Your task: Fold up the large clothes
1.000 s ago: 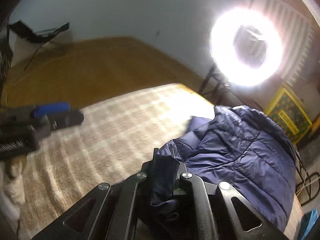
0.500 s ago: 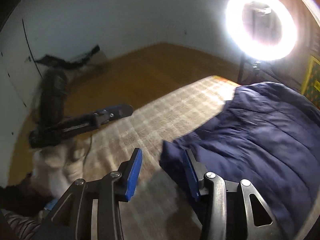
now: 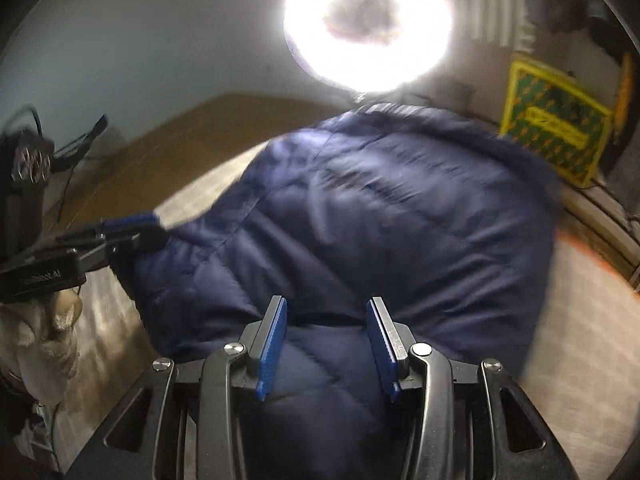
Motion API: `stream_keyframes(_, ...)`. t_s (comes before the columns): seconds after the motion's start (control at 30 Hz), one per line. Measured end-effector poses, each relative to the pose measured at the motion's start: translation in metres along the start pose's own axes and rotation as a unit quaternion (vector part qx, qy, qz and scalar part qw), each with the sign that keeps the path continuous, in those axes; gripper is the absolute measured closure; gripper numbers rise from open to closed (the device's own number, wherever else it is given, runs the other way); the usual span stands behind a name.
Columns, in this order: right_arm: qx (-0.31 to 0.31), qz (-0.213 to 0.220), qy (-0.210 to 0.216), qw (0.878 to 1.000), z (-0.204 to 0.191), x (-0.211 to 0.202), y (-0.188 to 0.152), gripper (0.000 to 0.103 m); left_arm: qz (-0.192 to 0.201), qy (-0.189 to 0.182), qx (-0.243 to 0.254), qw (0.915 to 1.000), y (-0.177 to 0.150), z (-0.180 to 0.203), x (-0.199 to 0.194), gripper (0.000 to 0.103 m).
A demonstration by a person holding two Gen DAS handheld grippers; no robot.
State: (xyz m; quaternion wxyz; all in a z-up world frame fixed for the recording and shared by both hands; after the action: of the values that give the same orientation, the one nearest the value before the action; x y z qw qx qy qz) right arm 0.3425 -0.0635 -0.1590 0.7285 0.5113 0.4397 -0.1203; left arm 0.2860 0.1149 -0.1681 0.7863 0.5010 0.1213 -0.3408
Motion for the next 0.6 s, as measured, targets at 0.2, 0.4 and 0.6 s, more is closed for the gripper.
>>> stream_keyframes(0.2, -0.058, -0.003, 0.060, 0.996, -0.042, 0.007, -0.008, 0.063, 0.009, 0.008, 0.052, 0.9986, 0.013, 0.027, 0.007, 0.052)
stream_keyframes(0.4, -0.024, 0.013, 0.065, 0.998, 0.004, -0.033, -0.019, 0.063, -0.054, 0.019, 0.009, 0.9983, -0.002, -0.011, 0.051, 0.047)
stream_keyframes(0.6, 0.011, 0.022, 0.001, 1.000, 0.052, -0.029, -0.021, 0.056, -0.057, 0.028, 0.007, 0.9980, -0.013, -0.019, 0.053, 0.042)
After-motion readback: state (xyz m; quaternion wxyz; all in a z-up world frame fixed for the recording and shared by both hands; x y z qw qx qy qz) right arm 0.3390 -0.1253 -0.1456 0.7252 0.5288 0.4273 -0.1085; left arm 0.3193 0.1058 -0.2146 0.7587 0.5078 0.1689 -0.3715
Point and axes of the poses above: each gripper's, at about its wrist camera, not at the fingertips, and x roughly the way its jaws point, z to its right, y to its top, the point moved 2 cm from there along x, roughly the way its jaws point, and after that the axes turned 14 degrees about -y, right-handed, at the moved point
